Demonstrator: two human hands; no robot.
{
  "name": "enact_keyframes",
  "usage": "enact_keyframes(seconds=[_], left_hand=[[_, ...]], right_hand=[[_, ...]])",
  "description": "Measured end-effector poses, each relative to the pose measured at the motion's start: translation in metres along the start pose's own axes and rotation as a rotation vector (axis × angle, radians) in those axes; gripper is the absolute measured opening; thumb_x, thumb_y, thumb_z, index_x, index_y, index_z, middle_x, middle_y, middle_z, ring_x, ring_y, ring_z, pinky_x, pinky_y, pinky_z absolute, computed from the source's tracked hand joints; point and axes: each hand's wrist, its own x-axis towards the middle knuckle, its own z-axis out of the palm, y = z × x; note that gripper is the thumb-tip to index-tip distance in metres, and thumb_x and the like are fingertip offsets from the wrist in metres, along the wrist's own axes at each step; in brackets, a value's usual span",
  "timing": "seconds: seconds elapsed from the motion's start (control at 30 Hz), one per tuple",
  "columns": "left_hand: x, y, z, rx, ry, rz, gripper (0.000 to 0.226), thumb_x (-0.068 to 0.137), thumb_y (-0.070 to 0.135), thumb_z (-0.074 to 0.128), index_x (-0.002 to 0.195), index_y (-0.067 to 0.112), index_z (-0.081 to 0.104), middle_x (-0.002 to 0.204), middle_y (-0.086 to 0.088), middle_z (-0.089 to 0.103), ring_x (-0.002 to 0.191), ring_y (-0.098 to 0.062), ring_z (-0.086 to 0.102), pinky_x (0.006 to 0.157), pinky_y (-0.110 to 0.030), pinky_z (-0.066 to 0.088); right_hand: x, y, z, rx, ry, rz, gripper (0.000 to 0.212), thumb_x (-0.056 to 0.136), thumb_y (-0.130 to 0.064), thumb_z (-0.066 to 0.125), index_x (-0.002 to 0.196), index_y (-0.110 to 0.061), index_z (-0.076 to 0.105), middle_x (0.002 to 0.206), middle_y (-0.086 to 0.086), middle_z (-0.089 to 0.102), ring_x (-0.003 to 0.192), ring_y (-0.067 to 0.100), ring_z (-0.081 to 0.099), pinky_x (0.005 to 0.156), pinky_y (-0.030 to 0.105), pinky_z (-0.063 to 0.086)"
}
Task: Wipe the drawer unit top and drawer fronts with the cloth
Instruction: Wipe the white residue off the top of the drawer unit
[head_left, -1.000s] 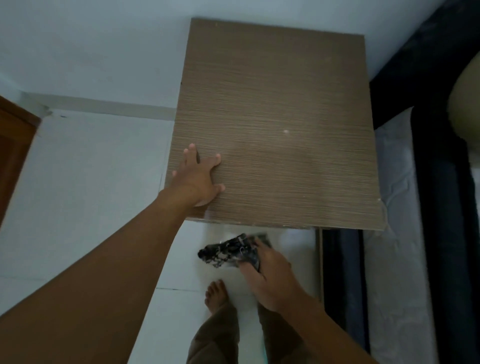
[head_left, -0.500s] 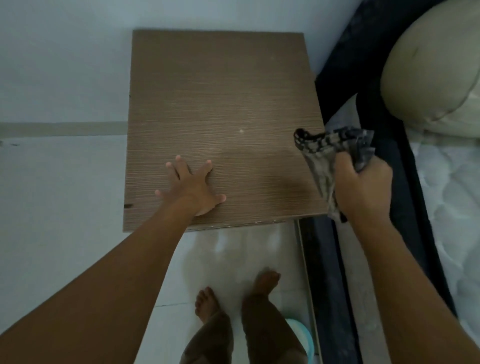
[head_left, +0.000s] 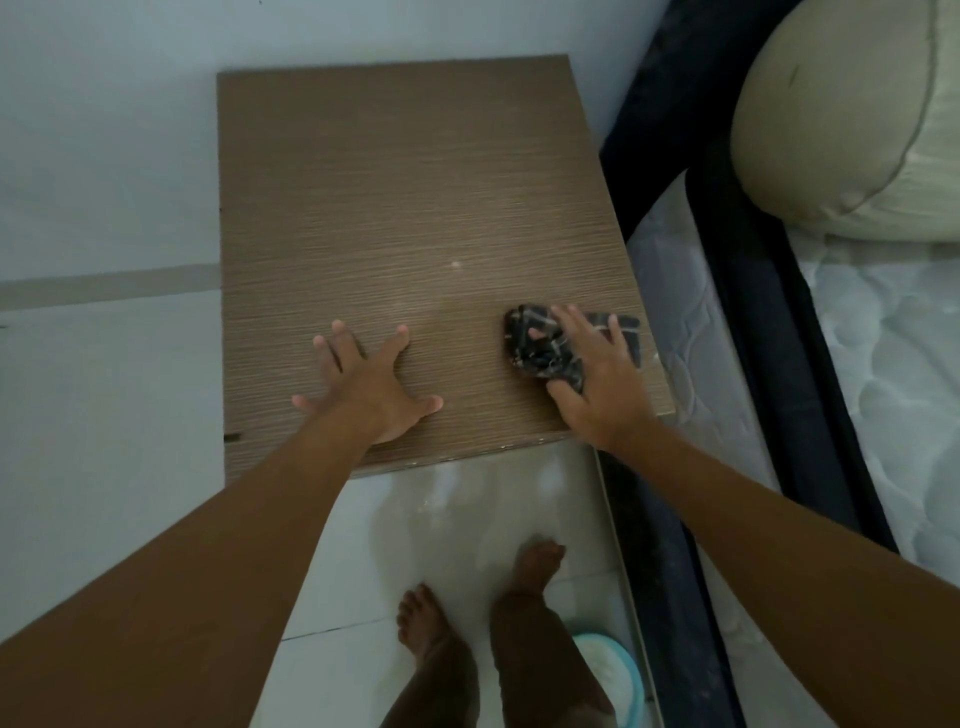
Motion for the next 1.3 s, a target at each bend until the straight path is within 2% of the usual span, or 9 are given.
enact_keyframes(seconds=[0.27, 0.37, 0.43, 0.63, 0.73, 0.87, 0.93, 1.03, 1.3], left_hand=[[0.0, 0.0, -0.001, -0.02, -0.022, 0.009, 0.096, 0.076, 0.062, 0.068, 0.149, 0.051, 0.005, 0.158, -0.007, -0.031, 0.144, -0.03, -0.028, 0.106, -0.074, 0.008], [0.001, 0.0, 0.0, -0.031, -0.013, 0.0, 0.096, 0.075, 0.062, 0.068, 0.148, 0.053, 0.006, 0.157, -0.006, -0.031, 0.144, -0.029, -0.029, 0.106, -0.074, 0.008], [0.001, -0.001, 0.002, -0.029, -0.004, 0.001, 0.096, 0.075, 0.063, 0.068, 0.148, 0.053, 0.007, 0.158, -0.005, -0.031, 0.144, -0.029, -0.028, 0.106, -0.074, 0.009], [0.003, -0.002, 0.004, -0.033, 0.02, 0.004, 0.095, 0.074, 0.063, 0.069, 0.147, 0.053, 0.01, 0.159, -0.005, -0.028, 0.145, -0.029, -0.027, 0.104, -0.075, 0.009], [0.002, 0.0, 0.004, -0.036, 0.02, -0.006, 0.094, 0.075, 0.062, 0.068, 0.148, 0.052, 0.009, 0.158, -0.005, -0.03, 0.144, -0.028, -0.028, 0.105, -0.075, 0.009], [0.001, 0.0, 0.003, -0.054, 0.01, -0.003, 0.095, 0.075, 0.061, 0.069, 0.148, 0.052, 0.009, 0.158, -0.005, -0.031, 0.144, -0.028, -0.029, 0.105, -0.075, 0.007], [0.001, -0.001, 0.003, -0.061, 0.012, -0.004, 0.095, 0.075, 0.061, 0.069, 0.148, 0.052, 0.009, 0.158, -0.005, -0.031, 0.144, -0.027, -0.029, 0.105, -0.074, 0.007], [0.001, -0.002, 0.004, -0.066, 0.017, 0.002, 0.095, 0.075, 0.061, 0.069, 0.148, 0.053, 0.01, 0.158, -0.004, -0.031, 0.144, -0.027, -0.029, 0.105, -0.075, 0.006], [0.0, -0.004, 0.006, -0.078, 0.036, 0.016, 0.094, 0.076, 0.059, 0.069, 0.149, 0.051, 0.009, 0.158, -0.004, -0.03, 0.144, -0.027, -0.028, 0.106, -0.074, 0.005]], right_hand=[[-0.075, -0.049, 0.044, 0.127, -0.152, -0.127, 0.058, 0.08, -0.028, 0.053, 0.135, -0.009, 0.055, 0.139, 0.007, 0.056, 0.138, 0.015, 0.04, 0.121, 0.041, 0.015], [-0.093, -0.071, 0.029, 0.416, -0.186, 0.1, 0.023, 0.081, -0.024, 0.051, 0.095, -0.03, 0.069, 0.087, -0.007, 0.07, 0.089, 0.009, 0.065, 0.079, 0.026, 0.051], [-0.096, -0.076, 0.012, 0.511, -0.105, 0.189, 0.02, 0.079, -0.026, 0.05, 0.064, -0.035, 0.058, 0.052, -0.015, 0.054, 0.049, 0.002, 0.05, 0.05, 0.019, 0.038], [-0.058, -0.054, -0.056, 0.476, 0.461, 0.446, 0.028, 0.073, -0.025, 0.052, 0.047, -0.025, 0.042, 0.036, -0.013, 0.047, 0.034, 0.0, 0.043, 0.038, 0.013, 0.032], [-0.031, -0.034, -0.079, 0.294, 0.581, 0.456, 0.026, 0.07, -0.039, 0.049, 0.052, -0.023, 0.04, 0.045, -0.004, 0.047, 0.039, 0.006, 0.044, 0.042, 0.025, 0.037], [-0.002, -0.001, -0.073, 0.06, 0.373, 0.503, 0.022, 0.083, -0.037, 0.052, 0.068, -0.022, 0.05, 0.068, 0.007, 0.061, 0.07, 0.03, 0.062, 0.06, 0.036, 0.048], [0.002, 0.013, -0.055, 0.031, 0.156, 0.582, 0.022, 0.09, -0.035, 0.052, 0.098, -0.018, 0.062, 0.102, 0.014, 0.067, 0.097, 0.035, 0.063, 0.079, 0.042, 0.052], [-0.013, 0.02, -0.026, -0.082, 0.023, 0.544, 0.059, 0.09, -0.034, 0.055, 0.145, -0.024, 0.039, 0.154, 0.006, 0.037, 0.138, 0.032, 0.037, 0.109, 0.051, 0.036], [-0.07, -0.004, -0.002, -0.08, 0.175, 0.483, 0.061, 0.08, -0.027, 0.065, 0.139, -0.018, 0.051, 0.145, 0.007, 0.051, 0.138, 0.033, 0.038, 0.112, 0.05, 0.033]])
